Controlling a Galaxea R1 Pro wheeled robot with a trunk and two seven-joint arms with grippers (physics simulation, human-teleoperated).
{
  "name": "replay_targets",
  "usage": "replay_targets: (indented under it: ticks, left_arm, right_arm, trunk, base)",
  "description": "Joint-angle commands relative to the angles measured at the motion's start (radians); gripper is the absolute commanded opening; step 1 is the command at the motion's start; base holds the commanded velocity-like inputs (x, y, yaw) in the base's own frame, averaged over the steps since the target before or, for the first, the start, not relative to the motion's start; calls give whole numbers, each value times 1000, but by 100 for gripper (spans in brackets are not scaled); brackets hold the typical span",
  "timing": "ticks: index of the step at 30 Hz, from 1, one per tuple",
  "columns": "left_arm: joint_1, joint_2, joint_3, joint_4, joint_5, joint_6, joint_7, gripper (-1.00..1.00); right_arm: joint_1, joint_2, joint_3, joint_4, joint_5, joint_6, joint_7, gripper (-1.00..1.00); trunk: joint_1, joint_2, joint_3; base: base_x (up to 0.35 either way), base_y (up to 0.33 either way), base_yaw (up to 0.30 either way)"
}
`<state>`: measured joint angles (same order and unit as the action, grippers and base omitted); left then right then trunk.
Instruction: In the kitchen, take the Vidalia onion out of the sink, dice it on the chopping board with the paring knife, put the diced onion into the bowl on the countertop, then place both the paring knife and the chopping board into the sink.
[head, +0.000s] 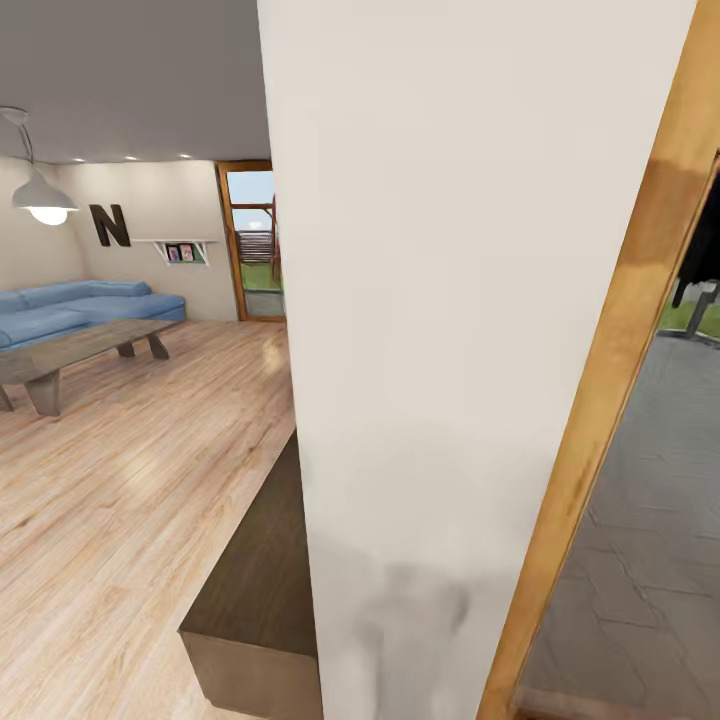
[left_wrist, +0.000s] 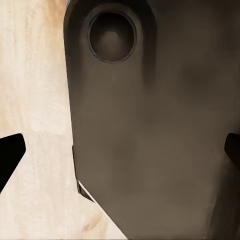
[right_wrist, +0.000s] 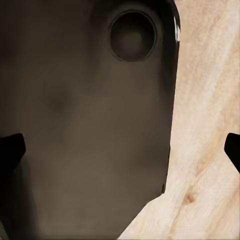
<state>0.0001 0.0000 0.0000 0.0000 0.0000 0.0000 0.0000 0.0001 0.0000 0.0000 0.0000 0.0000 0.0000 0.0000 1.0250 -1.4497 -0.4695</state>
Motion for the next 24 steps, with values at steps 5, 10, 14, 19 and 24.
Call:
replay_targets:
  ticks: [5, 10, 14, 19, 24]
  left_arm:
    - [3, 0, 0, 2, -2, -3, -3, 100]
    - [3, 4, 0, 2, -2, -3, -3, 100]
    - [3, 5, 1, 2, -2, -3, -3, 100]
    - [3, 5, 0, 2, -2, -3, -3, 100]
    - [3, 5, 1, 2, -2, -3, -3, 100]
  right_arm:
    - [-13, 27, 1, -17, -2, -1, -3, 100]
    - [-15, 43, 1, -21, -2, -1, -3, 100]
    - [-15, 44, 1, -21, -2, -2, -3, 100]
    - [-15, 44, 0, -21, -2, -2, -3, 100]
    - [-15, 44, 1, -21, -2, -2, -3, 100]
  trunk:
    - [0, 0, 0]
    - [0, 0, 0]
    - [0, 0, 0]
    - [0, 0, 0]
    - [0, 0, 0]
  base:
    - [0, 0, 0]
    - [0, 0, 0]
    - [-12, 0, 0]
    - [-172, -13, 0]
    - [-297, -59, 0]
